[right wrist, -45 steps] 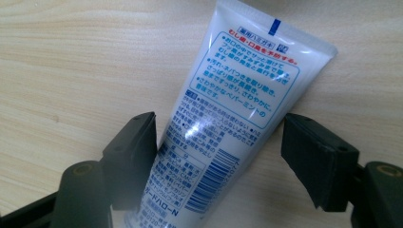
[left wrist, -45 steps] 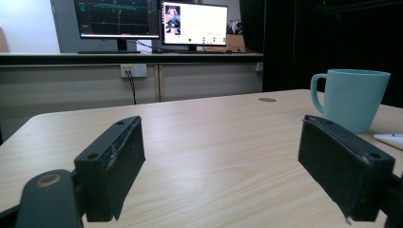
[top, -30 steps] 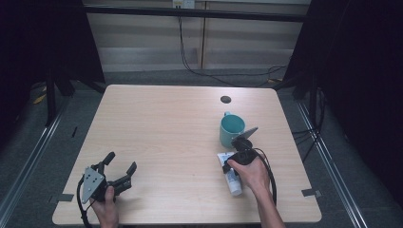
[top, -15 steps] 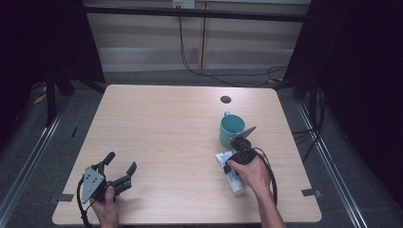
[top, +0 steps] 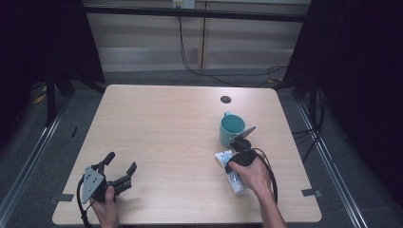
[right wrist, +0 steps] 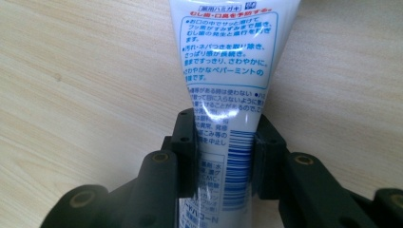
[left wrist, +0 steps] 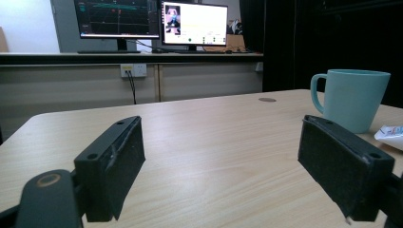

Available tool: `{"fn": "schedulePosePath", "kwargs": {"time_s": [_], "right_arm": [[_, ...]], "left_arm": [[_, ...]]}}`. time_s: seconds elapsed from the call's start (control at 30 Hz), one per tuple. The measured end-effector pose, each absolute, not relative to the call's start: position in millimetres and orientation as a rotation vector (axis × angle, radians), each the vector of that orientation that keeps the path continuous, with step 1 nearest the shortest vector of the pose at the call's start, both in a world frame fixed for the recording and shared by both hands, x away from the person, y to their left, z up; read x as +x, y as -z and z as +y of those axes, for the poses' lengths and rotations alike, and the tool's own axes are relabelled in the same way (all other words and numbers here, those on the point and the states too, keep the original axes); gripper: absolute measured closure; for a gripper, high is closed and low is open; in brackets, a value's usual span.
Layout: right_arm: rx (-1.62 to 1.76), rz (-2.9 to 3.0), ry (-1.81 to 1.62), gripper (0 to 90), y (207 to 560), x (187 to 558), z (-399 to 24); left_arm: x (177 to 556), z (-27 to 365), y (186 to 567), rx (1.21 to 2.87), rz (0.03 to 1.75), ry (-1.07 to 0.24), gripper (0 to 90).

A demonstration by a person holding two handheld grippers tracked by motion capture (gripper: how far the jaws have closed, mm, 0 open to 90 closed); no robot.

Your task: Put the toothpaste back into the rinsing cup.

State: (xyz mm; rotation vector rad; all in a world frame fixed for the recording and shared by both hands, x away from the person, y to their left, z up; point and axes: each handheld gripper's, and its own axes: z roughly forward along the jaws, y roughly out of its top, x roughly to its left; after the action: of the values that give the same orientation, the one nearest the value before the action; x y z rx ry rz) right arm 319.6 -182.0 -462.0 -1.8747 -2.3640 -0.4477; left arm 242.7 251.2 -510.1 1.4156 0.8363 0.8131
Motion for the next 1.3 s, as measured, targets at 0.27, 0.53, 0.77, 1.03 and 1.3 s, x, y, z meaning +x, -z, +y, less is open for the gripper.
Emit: {"fn": "schedulePosePath", "kwargs": {"time_s": [0.27, 0.53, 0.77, 1.03, 1.3], "right_arm": [[-1.881, -2.346, 0.502, 69.3, 462, 315, -186], [-1.881, -2.334, 0.608, 69.7, 455, 311, -189], [-1.851, -2.337, 0.718, 69.7, 447, 307, -190], [-1.863, -2.316, 0.869, 70.3, 442, 305, -191], [-1.851, -2.303, 0.986, 70.5, 435, 301, -193]], "left_arm": [[243, 251, 510, 1.417, 0.835, -0.807, 15.6], [243, 251, 510, 1.419, 0.834, -0.81, 15.6], [243, 251, 510, 1.418, 0.836, -0.813, 15.6], [243, 251, 510, 1.419, 0.836, -0.816, 15.6], [243, 251, 510, 1.419, 0.834, -0.81, 15.6]]}}
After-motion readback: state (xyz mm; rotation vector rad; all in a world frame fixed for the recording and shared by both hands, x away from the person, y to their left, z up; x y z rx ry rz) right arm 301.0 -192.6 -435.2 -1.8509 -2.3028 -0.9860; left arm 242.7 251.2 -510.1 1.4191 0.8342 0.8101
